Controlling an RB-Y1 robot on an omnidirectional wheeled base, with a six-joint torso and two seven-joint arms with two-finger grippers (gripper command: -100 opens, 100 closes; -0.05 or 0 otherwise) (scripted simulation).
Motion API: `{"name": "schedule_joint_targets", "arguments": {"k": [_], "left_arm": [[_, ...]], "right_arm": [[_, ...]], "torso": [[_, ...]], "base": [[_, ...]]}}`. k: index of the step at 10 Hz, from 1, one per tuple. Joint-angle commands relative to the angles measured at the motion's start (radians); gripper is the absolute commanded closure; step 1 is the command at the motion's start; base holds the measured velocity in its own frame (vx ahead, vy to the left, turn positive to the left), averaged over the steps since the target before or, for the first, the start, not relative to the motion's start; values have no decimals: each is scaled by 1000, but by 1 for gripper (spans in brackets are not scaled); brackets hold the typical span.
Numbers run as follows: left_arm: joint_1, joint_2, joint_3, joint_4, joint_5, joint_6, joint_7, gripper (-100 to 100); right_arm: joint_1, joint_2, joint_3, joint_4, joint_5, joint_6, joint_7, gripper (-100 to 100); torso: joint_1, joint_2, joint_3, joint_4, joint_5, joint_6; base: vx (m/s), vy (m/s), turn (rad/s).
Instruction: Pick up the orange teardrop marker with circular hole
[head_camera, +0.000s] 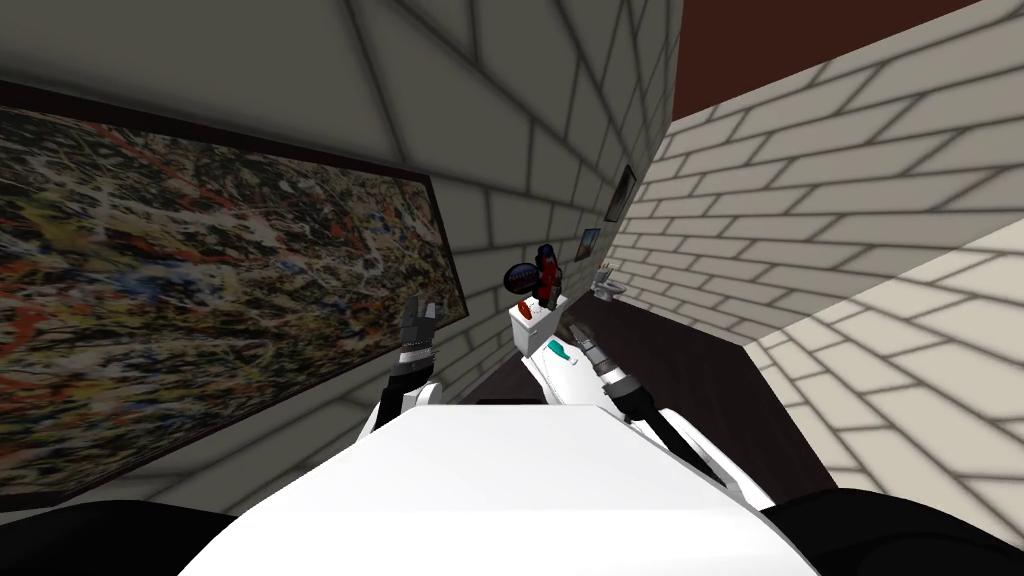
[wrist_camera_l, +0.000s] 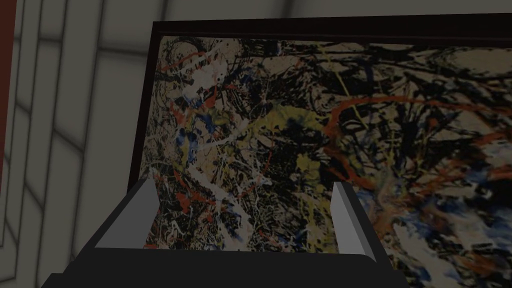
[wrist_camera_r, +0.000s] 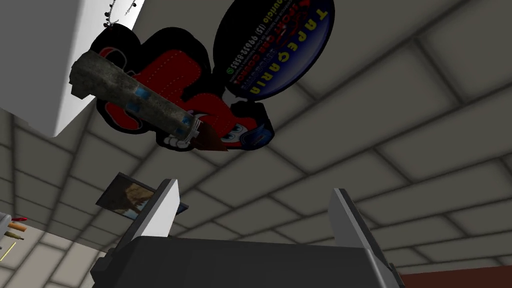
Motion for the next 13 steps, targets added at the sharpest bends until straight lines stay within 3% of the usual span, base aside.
{"name": "schedule_joint_targets", "arguments": {"k": [1, 10, 11, 12, 13], "left_arm": [[0, 0, 0, 0, 0, 0, 0, 0], [0, 0, 0, 0, 0, 0, 0, 0], [0, 0, 0, 0, 0, 0, 0, 0], [0, 0, 0, 0, 0, 0, 0, 0], [0, 0, 0, 0, 0, 0, 0, 0]], "right_arm": [[18, -50, -6, 25, 5, 5, -1, -100], [80, -263, -26, 97, 31, 47, -7, -100], [95, -303, -32, 115, 38, 60, -11, -100], [95, -312, -32, 115, 38, 60, -11, -100], [109, -353, -38, 132, 46, 74, -15, -100]], "torso": [[0, 0, 0, 0, 0, 0], [1, -1, -1, 0, 0, 0], [1, -1, -1, 0, 0, 0], [2, -1, -1, 0, 0, 0], [1, -1, -1, 0, 0, 0]], "base": [[-7, 12, 101], [1, 19, 97], [10, 30, 151], [5, 25, 91], [11, 38, 161]]}}
